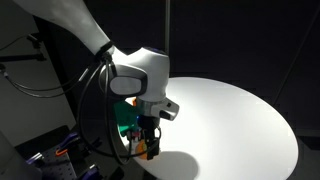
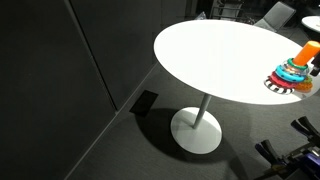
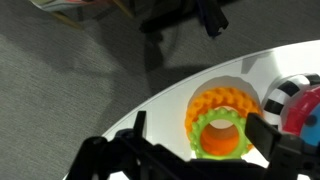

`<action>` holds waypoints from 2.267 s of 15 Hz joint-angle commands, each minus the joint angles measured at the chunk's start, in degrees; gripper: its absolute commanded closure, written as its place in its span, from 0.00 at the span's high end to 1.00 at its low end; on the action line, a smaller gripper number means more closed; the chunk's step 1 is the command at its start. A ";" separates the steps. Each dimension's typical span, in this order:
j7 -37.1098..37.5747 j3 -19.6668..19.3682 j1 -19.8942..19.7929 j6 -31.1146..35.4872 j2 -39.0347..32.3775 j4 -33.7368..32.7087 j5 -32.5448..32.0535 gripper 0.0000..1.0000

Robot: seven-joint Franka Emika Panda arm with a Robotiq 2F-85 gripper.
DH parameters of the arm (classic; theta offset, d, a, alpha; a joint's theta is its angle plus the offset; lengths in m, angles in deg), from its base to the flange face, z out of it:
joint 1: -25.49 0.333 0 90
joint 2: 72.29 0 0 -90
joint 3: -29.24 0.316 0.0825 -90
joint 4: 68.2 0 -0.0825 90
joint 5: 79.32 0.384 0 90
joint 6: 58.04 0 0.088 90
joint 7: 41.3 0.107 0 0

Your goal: Put the circular object on the orange object

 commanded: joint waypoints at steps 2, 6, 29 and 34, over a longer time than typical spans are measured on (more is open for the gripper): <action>-3.79 0.74 -0.63 2.38 -0.55 0.82 1.31 1.00; -5.50 1.59 -0.47 3.87 -1.38 1.02 2.00 1.00; -9.72 5.41 -0.69 12.51 -4.71 0.97 5.28 1.00; -9.89 5.24 -0.95 12.88 -5.26 0.88 5.17 1.00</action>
